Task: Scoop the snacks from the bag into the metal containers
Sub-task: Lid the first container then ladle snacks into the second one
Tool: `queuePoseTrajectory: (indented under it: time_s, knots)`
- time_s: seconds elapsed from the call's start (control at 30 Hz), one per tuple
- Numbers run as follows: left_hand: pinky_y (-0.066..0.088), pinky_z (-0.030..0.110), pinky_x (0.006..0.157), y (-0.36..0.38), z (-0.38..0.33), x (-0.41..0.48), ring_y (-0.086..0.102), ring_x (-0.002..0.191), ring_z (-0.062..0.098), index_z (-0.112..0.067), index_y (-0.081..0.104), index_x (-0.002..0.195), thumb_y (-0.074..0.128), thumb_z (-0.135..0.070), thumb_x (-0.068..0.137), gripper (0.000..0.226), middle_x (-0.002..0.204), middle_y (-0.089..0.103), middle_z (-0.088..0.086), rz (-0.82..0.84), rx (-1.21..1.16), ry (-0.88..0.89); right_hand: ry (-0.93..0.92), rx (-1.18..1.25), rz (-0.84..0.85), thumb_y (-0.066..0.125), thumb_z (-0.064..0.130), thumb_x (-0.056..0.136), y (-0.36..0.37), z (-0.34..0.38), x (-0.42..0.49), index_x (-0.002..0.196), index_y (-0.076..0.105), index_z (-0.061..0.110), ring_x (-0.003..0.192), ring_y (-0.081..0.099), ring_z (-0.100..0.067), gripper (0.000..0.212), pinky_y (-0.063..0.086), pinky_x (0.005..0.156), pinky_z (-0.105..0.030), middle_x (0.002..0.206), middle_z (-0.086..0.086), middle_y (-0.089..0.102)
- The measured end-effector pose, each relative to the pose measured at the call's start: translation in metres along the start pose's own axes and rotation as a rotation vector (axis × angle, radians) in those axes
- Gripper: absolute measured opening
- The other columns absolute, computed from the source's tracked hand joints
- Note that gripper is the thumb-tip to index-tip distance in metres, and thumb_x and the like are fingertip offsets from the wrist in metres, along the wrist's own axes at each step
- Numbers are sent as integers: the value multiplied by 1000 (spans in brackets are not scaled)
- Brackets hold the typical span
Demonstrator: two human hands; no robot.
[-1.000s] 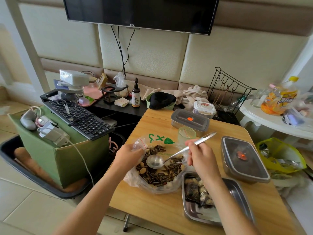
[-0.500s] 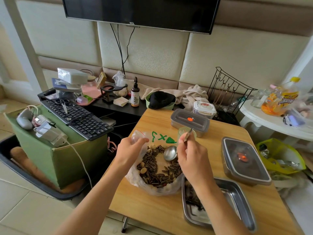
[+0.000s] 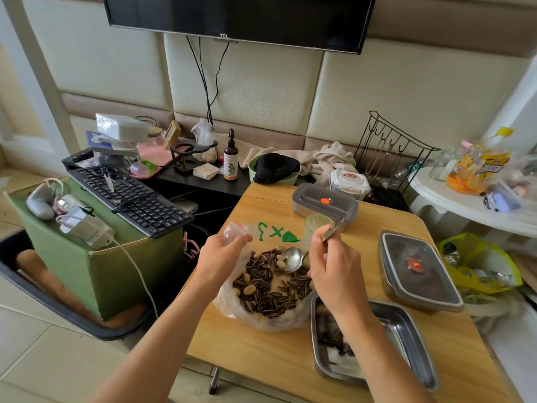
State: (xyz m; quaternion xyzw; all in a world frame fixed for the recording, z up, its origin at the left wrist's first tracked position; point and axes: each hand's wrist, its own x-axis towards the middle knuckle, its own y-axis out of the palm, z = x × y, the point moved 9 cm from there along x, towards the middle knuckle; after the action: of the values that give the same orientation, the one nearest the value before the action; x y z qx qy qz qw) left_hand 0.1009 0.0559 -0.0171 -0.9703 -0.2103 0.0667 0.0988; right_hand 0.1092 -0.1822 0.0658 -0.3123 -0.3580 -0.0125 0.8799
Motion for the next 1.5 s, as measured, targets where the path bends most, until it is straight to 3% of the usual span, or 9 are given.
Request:
queuePoseTrajectory:
  time_s: [0.27,0.37,0.47,0.77,0.87,1.0,1.1,1.23,1.5]
  knots:
    - [36,29,63,3,25,4,44,75,19,-18,52,88,65,-35,93,23,88,49,8,-25,-61,-149,-128,4,115,32,31,107,15,19,-2,101,57,14,59,58,-5,31,42,55,-11,72,19,46]
    - [36,28,64,6,21,0,43,71,13,-21,47,83,65,-31,95,24,91,46,4,-8,-97,-136,-121,27,167,32,33,108,23,23,-5,103,56,17,63,63,-8,30,49,57,-23,72,17,49]
    - [49,37,83,9,20,-3,58,101,22,-15,59,108,65,-32,94,23,112,59,6,18,-143,-152,-67,51,157,33,34,108,23,19,-7,100,56,22,63,68,-10,27,53,56,-29,70,12,57]
    - [52,54,103,12,14,-10,63,115,30,-20,67,124,73,-63,59,79,124,65,6,30,-226,-209,555,305,57,39,15,111,14,-33,-16,97,59,13,56,73,-20,25,61,58,-39,75,-11,71]
    - [51,48,102,12,15,-8,63,112,27,-17,65,122,74,-59,68,69,121,65,5,12,-224,-230,665,312,17,38,16,111,8,-46,-20,99,61,11,58,74,-21,26,61,62,-39,70,-9,73]
    - [45,32,76,4,10,-1,56,87,17,-16,60,98,59,-43,88,29,108,64,10,-76,65,-67,653,255,-28,40,18,110,-4,-49,-18,97,62,11,54,71,-18,26,55,54,-25,67,-7,72]
    - [44,31,91,1,-7,-9,45,118,19,-14,62,131,63,-34,93,43,142,44,7,-154,404,106,580,248,-17,42,18,110,-8,-42,-12,96,60,13,52,71,-16,23,51,48,-19,73,-8,70]
    - [29,33,91,15,-35,-30,30,119,22,-21,62,116,67,-37,89,31,133,37,1,-232,754,402,504,236,-4,44,18,110,-13,-35,-8,91,59,17,52,70,-17,24,50,47,-19,71,-7,69]
    - [38,37,90,37,-16,-25,50,107,22,-20,56,108,52,-32,96,18,102,57,-3,-82,796,296,546,278,-150,44,17,108,-36,-45,-10,95,63,13,49,68,-21,24,48,46,-23,67,-7,68]
